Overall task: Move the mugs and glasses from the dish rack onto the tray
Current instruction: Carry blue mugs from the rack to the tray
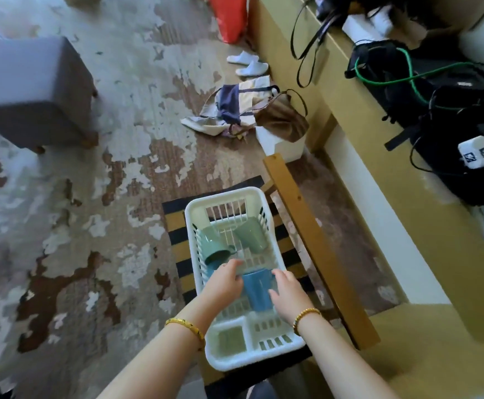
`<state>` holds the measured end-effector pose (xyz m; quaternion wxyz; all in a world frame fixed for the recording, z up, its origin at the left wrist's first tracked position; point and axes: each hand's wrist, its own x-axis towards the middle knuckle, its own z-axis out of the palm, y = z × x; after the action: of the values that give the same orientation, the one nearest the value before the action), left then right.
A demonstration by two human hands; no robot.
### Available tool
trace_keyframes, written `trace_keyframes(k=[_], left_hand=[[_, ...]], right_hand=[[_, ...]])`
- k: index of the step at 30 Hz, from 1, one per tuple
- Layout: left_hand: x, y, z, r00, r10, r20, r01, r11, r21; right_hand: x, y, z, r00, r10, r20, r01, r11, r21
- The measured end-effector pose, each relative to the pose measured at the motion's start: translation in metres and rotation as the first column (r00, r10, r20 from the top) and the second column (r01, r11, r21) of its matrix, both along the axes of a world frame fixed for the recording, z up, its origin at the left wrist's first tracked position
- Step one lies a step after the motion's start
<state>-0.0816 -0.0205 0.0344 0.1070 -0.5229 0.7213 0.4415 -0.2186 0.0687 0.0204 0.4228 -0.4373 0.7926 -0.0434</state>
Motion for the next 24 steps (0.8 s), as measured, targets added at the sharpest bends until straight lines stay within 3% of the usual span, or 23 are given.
trace_keyframes(k=[6,14,24], left_hand=[[-0.013,-0.008,-0.061,0.993,0.055,0.107,-0.069,0.988,0.140],[-0.022,0.003,-0.125,0.978,0.130,0.162,-0.173,0.942,0.289],[-0.026,-0.004,-0.135,0.972,0.201,0.126,-0.232,0.915,0.331]], right_hand=[[-0.012,-0.033,-0.061,0.970,0.240,-0.033,-0.234,0.963,0.133],[-0.014,-0.056,-0.117,0.884,0.468,-0.024,-0.457,0.872,0.174],[-0.017,-0.070,-0.121,0.906,0.420,0.046,-0.422,0.891,0.166]])
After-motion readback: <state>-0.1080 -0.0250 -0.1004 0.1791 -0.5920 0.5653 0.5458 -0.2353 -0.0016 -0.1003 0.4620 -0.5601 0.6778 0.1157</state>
